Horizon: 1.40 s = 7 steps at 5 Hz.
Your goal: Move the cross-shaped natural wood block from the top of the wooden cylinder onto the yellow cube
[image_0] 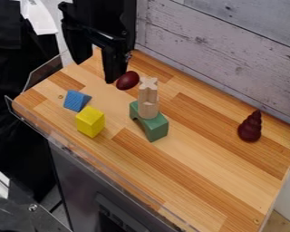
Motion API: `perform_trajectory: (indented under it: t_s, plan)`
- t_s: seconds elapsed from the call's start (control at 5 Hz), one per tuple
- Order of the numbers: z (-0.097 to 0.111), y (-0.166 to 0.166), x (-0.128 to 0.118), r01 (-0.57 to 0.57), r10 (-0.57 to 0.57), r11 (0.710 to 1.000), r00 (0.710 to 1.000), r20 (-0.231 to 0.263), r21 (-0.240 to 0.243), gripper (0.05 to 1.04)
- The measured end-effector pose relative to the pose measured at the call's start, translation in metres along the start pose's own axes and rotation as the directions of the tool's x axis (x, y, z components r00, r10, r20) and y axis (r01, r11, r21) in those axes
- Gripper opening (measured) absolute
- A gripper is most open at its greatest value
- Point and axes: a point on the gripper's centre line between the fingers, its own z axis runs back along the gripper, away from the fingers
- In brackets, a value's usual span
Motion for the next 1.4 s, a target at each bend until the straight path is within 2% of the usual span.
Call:
perform_trajectory:
  t_s: [0.4, 0.8, 1.0, 1.2, 1.4]
  plan:
    - [-0.012, -0.011, 0.003, 0.021, -0.022, 1.000, 0.999, -0.034, -0.017, 1.000]
    - [-0.013, -0.012, 0.019, 0.014, -0.014, 1.000, 1.000, -0.011, -0.013, 1.000]
    - [-0.013, -0.010, 0.026, -0.079, 0.081, 0.996, 0.995, -0.050, 0.032, 1.000]
    - [-0.015, -0.011, 0.035, -0.125, 0.127, 0.991, 0.991, -0.050, 0.046, 1.000]
    - [-0.018, -0.019, 0.038, -0.145, 0.146, 0.989, 0.987, -0.059, 0.034, 1.000]
